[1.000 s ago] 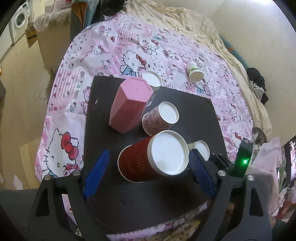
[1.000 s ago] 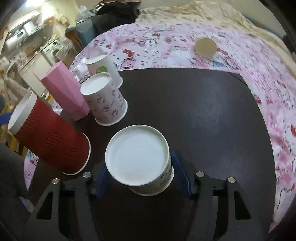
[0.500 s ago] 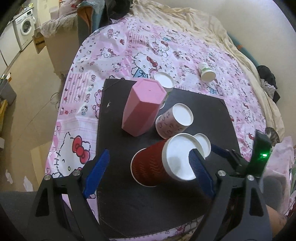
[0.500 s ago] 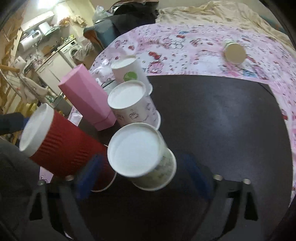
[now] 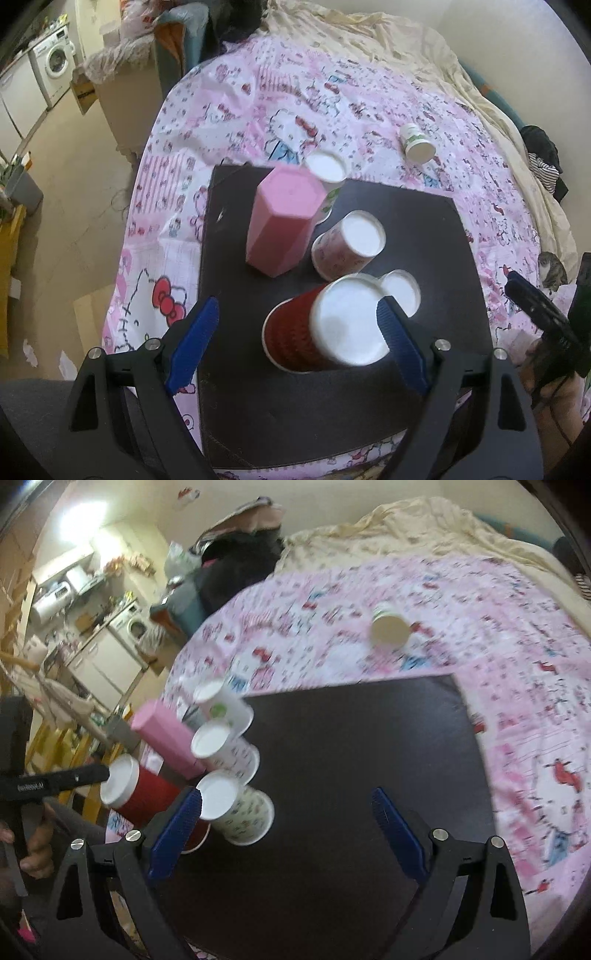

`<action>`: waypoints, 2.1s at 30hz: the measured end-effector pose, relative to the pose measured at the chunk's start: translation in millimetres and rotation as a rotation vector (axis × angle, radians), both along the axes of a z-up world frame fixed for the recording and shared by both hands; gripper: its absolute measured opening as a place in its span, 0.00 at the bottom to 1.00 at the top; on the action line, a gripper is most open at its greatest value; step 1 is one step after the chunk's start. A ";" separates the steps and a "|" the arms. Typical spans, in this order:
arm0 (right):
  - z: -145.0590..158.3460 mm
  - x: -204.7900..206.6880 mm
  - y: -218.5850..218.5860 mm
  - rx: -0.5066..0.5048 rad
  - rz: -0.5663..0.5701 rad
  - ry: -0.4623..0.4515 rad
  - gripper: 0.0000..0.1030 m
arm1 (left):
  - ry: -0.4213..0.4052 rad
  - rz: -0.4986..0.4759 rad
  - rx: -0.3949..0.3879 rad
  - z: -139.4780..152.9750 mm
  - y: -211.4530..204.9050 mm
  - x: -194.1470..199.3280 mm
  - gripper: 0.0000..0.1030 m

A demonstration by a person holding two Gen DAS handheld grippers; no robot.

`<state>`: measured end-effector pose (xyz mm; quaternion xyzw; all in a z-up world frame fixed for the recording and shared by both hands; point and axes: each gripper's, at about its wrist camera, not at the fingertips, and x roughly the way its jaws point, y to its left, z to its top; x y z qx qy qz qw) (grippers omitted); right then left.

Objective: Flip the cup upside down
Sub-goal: 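Move the left tool to the white green-leaf cup on the bedspread, then grasp the green-leaf cup with the left tool and turn it rim-down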

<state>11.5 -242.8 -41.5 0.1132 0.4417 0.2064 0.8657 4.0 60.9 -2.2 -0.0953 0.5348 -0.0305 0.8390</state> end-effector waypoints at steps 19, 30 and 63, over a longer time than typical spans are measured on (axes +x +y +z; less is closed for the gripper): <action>28.9 46.2 -106.0 -0.015 -0.316 -0.064 0.93 | -0.028 -0.093 0.059 49.4 -167.3 137.5 0.83; 2.2 51.9 -132.1 -0.010 -0.380 0.060 0.93 | 0.080 0.028 0.017 -24.9 -238.3 310.8 0.83; -31.1 51.3 -178.1 0.176 -0.524 0.237 0.93 | 0.329 0.014 0.001 -114.7 -256.0 337.7 0.43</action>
